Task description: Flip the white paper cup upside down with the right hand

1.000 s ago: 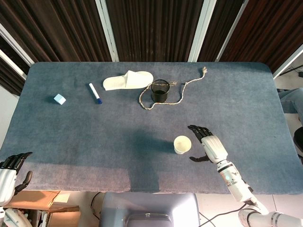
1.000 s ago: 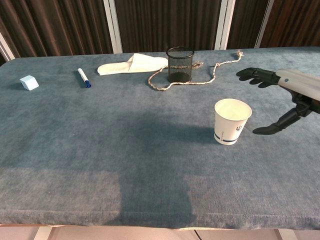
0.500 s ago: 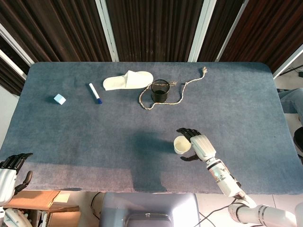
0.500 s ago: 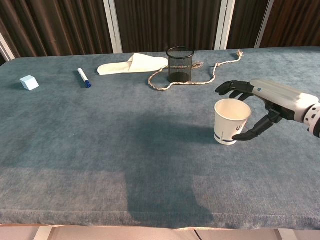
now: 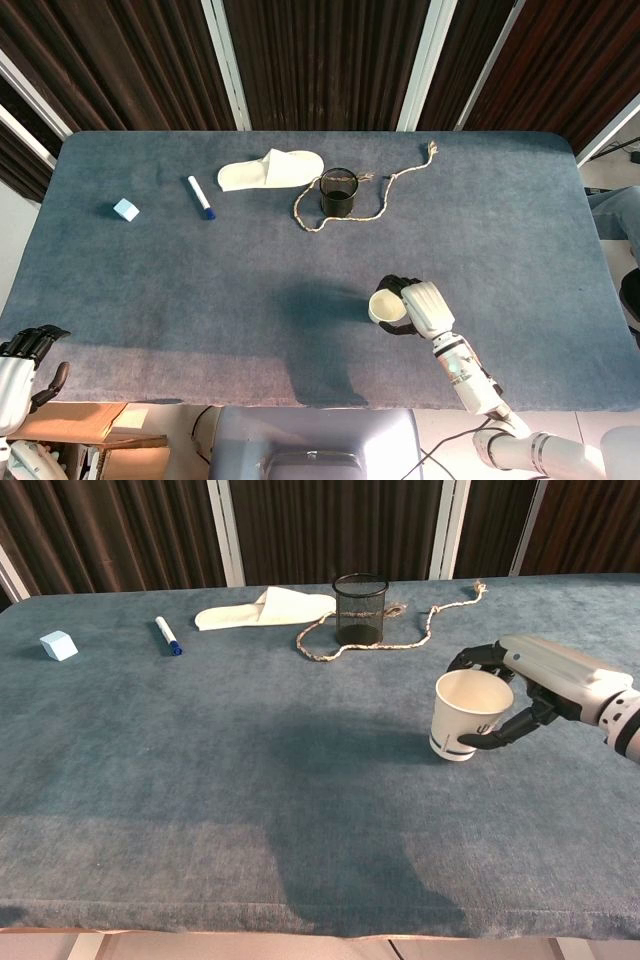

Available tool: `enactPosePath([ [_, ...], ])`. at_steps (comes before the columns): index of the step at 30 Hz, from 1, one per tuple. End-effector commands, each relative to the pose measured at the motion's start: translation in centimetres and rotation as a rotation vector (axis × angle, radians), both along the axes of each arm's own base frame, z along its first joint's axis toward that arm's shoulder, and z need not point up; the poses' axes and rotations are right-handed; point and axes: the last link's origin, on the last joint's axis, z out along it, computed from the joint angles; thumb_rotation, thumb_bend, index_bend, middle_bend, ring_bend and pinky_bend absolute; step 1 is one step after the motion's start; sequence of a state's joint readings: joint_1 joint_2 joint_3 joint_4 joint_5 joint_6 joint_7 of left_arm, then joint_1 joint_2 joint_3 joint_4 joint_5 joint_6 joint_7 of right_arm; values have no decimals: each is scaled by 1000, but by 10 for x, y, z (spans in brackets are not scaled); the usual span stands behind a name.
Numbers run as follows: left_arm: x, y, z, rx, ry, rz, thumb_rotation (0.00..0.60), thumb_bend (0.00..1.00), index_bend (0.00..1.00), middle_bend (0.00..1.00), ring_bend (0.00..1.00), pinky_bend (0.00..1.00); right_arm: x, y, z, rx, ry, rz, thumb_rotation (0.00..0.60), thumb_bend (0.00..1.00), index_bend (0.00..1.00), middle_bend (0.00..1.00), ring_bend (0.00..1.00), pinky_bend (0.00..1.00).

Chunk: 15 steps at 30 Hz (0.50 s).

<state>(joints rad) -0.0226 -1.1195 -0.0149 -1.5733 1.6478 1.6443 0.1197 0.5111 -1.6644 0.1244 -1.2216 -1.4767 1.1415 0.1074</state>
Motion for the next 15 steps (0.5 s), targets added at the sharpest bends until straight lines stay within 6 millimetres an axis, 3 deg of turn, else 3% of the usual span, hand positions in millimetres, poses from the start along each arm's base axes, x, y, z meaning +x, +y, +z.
enactPosePath([
  [1, 0, 0, 0, -1, 1, 0, 600, 379, 361, 321, 310, 533, 0, 1, 8, -43, 5, 30, 600, 419, 552, 437, 471, 573],
  [5, 1, 0, -2, -6, 6, -1, 600, 379, 361, 321, 310, 533, 4, 4, 25, -136, 105, 112, 600, 421, 549, 437, 471, 574],
  [10, 1, 0, -2, -8, 3, 1, 600, 378, 361, 321, 310, 533, 5, 8, 43, -222, 488, 248, 600, 422, 539, 437, 471, 569],
  [15, 1, 0, -3, -20, 3, 11, 600, 378, 361, 319, 309, 533, 4, 7, 47, -250, 822, 313, 600, 425, 529, 436, 460, 565],
])
